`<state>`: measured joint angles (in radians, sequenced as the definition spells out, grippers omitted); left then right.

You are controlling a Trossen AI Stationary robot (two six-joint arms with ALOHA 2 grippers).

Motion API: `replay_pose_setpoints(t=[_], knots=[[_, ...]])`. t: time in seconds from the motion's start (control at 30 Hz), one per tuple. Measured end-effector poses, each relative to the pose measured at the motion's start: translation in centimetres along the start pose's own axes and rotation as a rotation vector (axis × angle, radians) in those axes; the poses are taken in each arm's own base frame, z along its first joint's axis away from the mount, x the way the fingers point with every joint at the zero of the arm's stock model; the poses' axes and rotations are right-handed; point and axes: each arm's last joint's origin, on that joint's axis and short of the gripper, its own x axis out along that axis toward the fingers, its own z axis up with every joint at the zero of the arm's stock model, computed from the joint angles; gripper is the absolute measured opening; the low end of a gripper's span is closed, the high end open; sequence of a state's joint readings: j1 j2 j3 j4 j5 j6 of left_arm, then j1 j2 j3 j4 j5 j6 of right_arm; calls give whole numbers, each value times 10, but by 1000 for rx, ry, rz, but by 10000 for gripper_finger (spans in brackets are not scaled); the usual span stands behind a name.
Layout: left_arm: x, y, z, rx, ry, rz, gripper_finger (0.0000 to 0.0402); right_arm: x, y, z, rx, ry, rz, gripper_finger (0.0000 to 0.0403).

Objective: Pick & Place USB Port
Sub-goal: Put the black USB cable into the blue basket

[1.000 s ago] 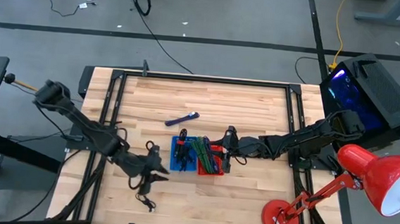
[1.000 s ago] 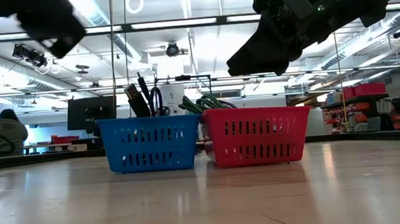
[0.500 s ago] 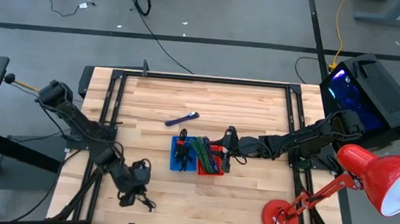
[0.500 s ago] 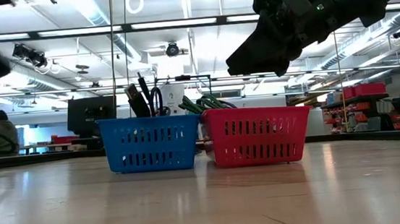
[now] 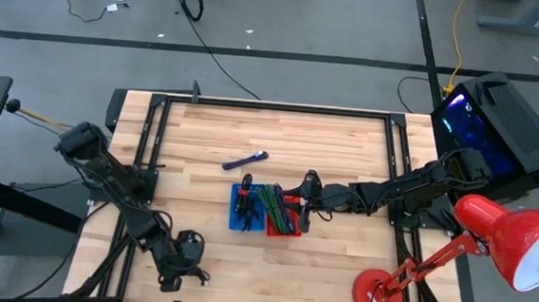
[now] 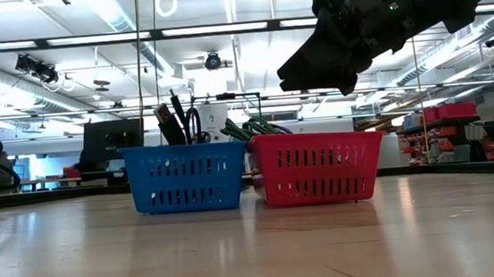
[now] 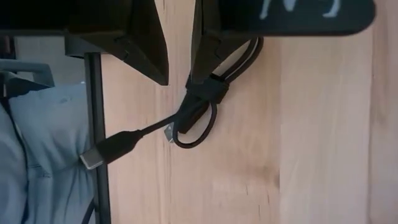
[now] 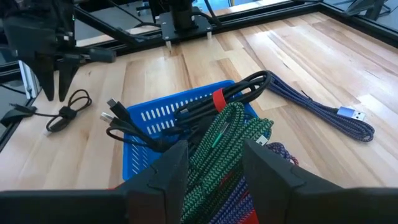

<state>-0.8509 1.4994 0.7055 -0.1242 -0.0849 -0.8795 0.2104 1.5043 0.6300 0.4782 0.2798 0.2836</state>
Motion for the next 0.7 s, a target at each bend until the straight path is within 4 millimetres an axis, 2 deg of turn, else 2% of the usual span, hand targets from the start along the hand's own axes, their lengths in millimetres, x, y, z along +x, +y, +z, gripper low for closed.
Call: replay_pose_setpoints(t=[0.3,0.5,0.7], knots=[[1,-2,1,26,14,1,71,0,0,0,0,0,0,155],[0,7,-6,-21,105,80,71,0,0,0,-4,0,0,155],[0,8,-6,-28,110,87,80,0,0,0,-4,0,0,155]])
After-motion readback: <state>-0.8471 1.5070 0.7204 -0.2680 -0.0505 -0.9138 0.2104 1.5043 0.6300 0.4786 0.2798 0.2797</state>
